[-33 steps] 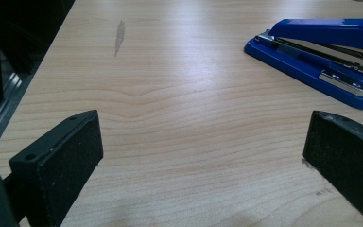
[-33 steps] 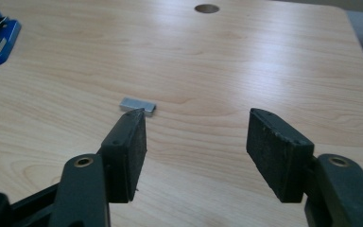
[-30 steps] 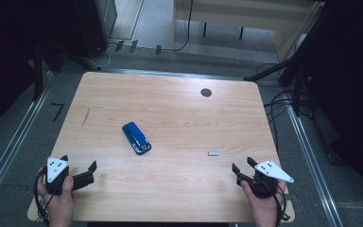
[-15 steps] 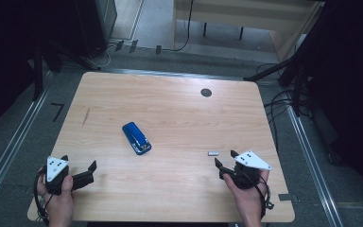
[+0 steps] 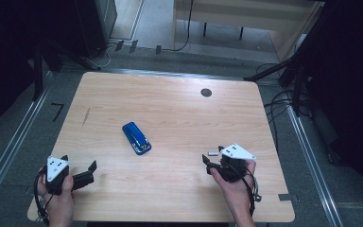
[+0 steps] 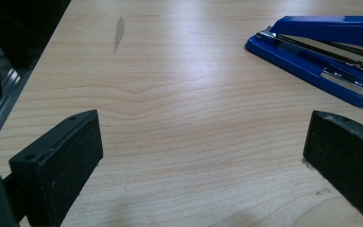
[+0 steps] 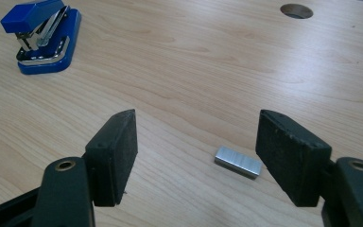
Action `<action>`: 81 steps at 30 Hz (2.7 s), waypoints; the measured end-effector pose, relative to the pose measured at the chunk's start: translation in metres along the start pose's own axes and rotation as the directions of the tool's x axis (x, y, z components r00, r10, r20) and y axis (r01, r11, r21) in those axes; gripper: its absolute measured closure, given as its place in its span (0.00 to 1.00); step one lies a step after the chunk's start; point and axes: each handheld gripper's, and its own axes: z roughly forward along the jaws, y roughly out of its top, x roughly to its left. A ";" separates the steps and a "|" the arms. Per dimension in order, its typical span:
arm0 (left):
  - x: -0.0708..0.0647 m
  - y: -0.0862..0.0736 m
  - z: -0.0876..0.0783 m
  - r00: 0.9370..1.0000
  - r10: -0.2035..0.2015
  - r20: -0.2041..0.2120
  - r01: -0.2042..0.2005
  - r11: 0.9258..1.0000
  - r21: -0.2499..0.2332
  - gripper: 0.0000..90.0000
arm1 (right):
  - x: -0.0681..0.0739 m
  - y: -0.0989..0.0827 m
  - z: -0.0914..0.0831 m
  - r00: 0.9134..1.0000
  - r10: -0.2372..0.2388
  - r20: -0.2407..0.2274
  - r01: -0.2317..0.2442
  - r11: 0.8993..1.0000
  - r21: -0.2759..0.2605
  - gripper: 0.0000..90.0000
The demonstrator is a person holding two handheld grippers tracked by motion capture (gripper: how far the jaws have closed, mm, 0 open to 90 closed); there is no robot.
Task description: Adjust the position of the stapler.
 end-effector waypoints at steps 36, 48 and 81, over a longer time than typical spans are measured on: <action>-0.003 0.001 0.002 0.999 0.038 0.029 -0.039 0.999 0.015 0.12 | 0.062 0.037 0.056 0.991 -0.099 -0.086 0.102 0.994 0.037 0.29; -0.004 0.001 0.003 0.999 0.043 0.034 -0.044 0.999 0.019 0.03 | 0.079 0.043 0.076 0.988 -0.098 -0.118 0.104 0.993 0.047 0.29; -0.005 0.001 0.003 0.998 0.057 0.028 -0.058 0.998 0.031 0.03 | 0.130 0.059 0.132 0.970 -0.113 -0.217 0.132 0.989 0.074 0.37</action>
